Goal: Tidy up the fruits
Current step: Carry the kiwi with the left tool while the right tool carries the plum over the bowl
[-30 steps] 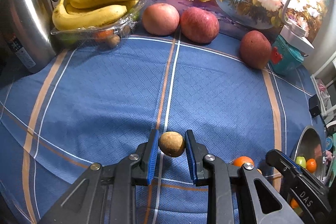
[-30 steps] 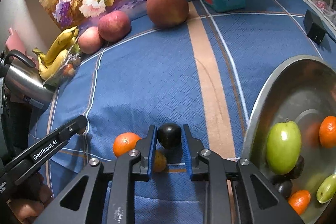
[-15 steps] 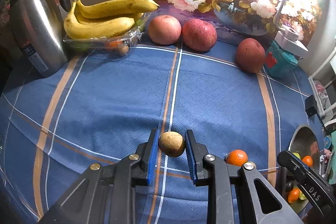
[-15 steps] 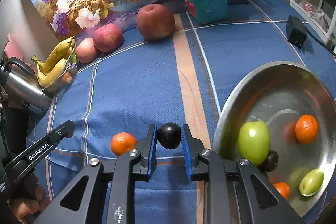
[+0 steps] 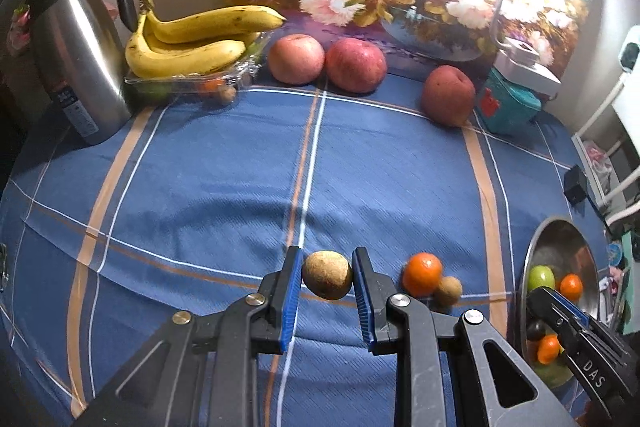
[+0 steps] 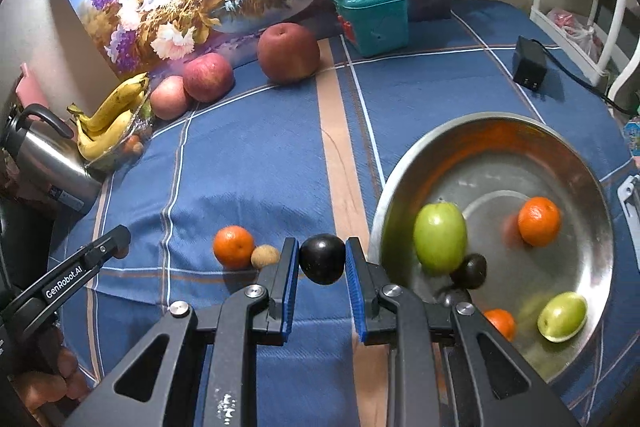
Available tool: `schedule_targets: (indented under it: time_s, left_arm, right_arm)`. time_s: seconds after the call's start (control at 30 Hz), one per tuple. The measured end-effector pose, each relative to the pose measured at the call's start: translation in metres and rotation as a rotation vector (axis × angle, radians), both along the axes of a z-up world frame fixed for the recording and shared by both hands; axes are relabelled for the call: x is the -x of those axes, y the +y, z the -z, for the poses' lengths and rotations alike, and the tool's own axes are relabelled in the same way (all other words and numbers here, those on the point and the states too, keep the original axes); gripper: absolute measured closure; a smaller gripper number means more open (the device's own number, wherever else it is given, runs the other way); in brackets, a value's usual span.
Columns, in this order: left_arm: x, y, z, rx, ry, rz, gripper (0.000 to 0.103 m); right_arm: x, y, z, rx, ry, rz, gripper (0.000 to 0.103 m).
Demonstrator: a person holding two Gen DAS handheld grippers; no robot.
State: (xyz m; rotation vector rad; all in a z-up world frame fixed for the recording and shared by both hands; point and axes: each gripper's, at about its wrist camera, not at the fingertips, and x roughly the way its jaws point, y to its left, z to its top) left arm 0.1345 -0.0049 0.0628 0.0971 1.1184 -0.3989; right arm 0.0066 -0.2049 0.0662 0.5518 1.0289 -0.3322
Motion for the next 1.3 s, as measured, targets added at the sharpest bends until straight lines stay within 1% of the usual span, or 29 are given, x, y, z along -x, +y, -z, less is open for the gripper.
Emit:
schedule_targets:
  time_s: [0.4, 0.73, 0.97, 1.07, 1.3]
  left_arm:
    - [0.019, -0.008, -0.001, -0.004, -0.013, 0.041, 0.076]
    - [0.037, -0.039, -0.001, 0.009, -0.005, 0.116, 0.076]
    - [0.062, -0.072, 0.002, -0.003, -0.012, 0.206, 0.076]
    - [0.076, -0.091, 0.002, -0.005, -0.012, 0.266, 0.076]
    - [0.107, -0.129, 0.002, -0.03, -0.027, 0.391, 0.076]
  right_arm:
    - [0.027, 0.001, -0.009, 0.043, 0.011, 0.018, 0.079]
    - [0.039, -0.02, -0.007, 0.029, 0.019, 0.073, 0.079]
    - [0.053, -0.044, -0.003, 0.046, 0.052, 0.135, 0.079]
    - [0.061, -0.056, 0.001, 0.052, 0.073, 0.173, 0.079]
    - [0.08, -0.079, 0.006, 0.04, 0.088, 0.242, 0.079]
